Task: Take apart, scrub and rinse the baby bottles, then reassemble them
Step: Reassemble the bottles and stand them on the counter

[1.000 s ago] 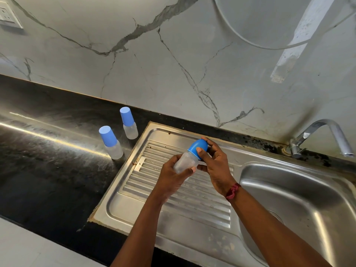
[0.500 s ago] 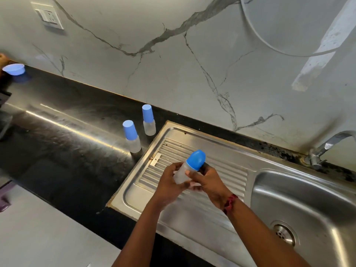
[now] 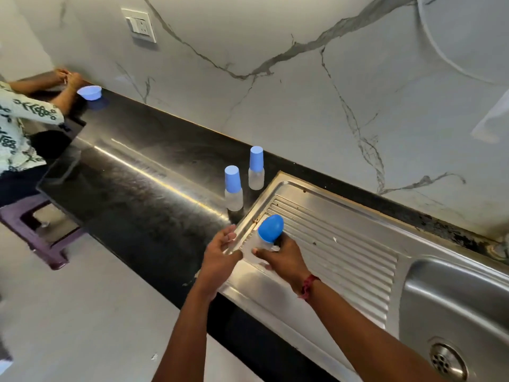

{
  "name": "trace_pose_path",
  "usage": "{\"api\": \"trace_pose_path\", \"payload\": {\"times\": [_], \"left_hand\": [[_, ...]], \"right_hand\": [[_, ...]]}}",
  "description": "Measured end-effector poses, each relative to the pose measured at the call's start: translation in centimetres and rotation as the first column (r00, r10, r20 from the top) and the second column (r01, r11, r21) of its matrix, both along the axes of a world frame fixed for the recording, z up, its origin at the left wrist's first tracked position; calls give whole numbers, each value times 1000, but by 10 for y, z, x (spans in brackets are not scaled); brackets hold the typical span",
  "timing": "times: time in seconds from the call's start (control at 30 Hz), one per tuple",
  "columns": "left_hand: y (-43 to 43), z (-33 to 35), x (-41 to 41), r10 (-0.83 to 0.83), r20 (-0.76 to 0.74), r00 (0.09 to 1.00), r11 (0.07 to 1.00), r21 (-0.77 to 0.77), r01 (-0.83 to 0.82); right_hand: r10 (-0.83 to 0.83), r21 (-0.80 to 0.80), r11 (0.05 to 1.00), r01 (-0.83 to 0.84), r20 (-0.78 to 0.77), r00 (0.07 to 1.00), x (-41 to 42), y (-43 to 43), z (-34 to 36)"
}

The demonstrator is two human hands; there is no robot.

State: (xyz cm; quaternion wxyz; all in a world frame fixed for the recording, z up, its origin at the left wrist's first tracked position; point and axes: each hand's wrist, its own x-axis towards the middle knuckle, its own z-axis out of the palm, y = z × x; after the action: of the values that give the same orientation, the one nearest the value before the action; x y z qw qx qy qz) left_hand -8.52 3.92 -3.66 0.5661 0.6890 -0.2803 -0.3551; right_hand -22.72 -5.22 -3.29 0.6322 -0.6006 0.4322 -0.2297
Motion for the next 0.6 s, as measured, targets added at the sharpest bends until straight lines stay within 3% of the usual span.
{"api": "trace_pose_path", "payload": {"times": [0.27,0.6], "left_hand": [[18,-7,52,278,43,960,960,24,-279],[14,-17,86,395,50,917,918,4,-396]], "right_hand": [[142,-339,923,-183,-142,980,62,-3,-4],[214,-402,870,-285,-213,953,129,-9,-19]]}}
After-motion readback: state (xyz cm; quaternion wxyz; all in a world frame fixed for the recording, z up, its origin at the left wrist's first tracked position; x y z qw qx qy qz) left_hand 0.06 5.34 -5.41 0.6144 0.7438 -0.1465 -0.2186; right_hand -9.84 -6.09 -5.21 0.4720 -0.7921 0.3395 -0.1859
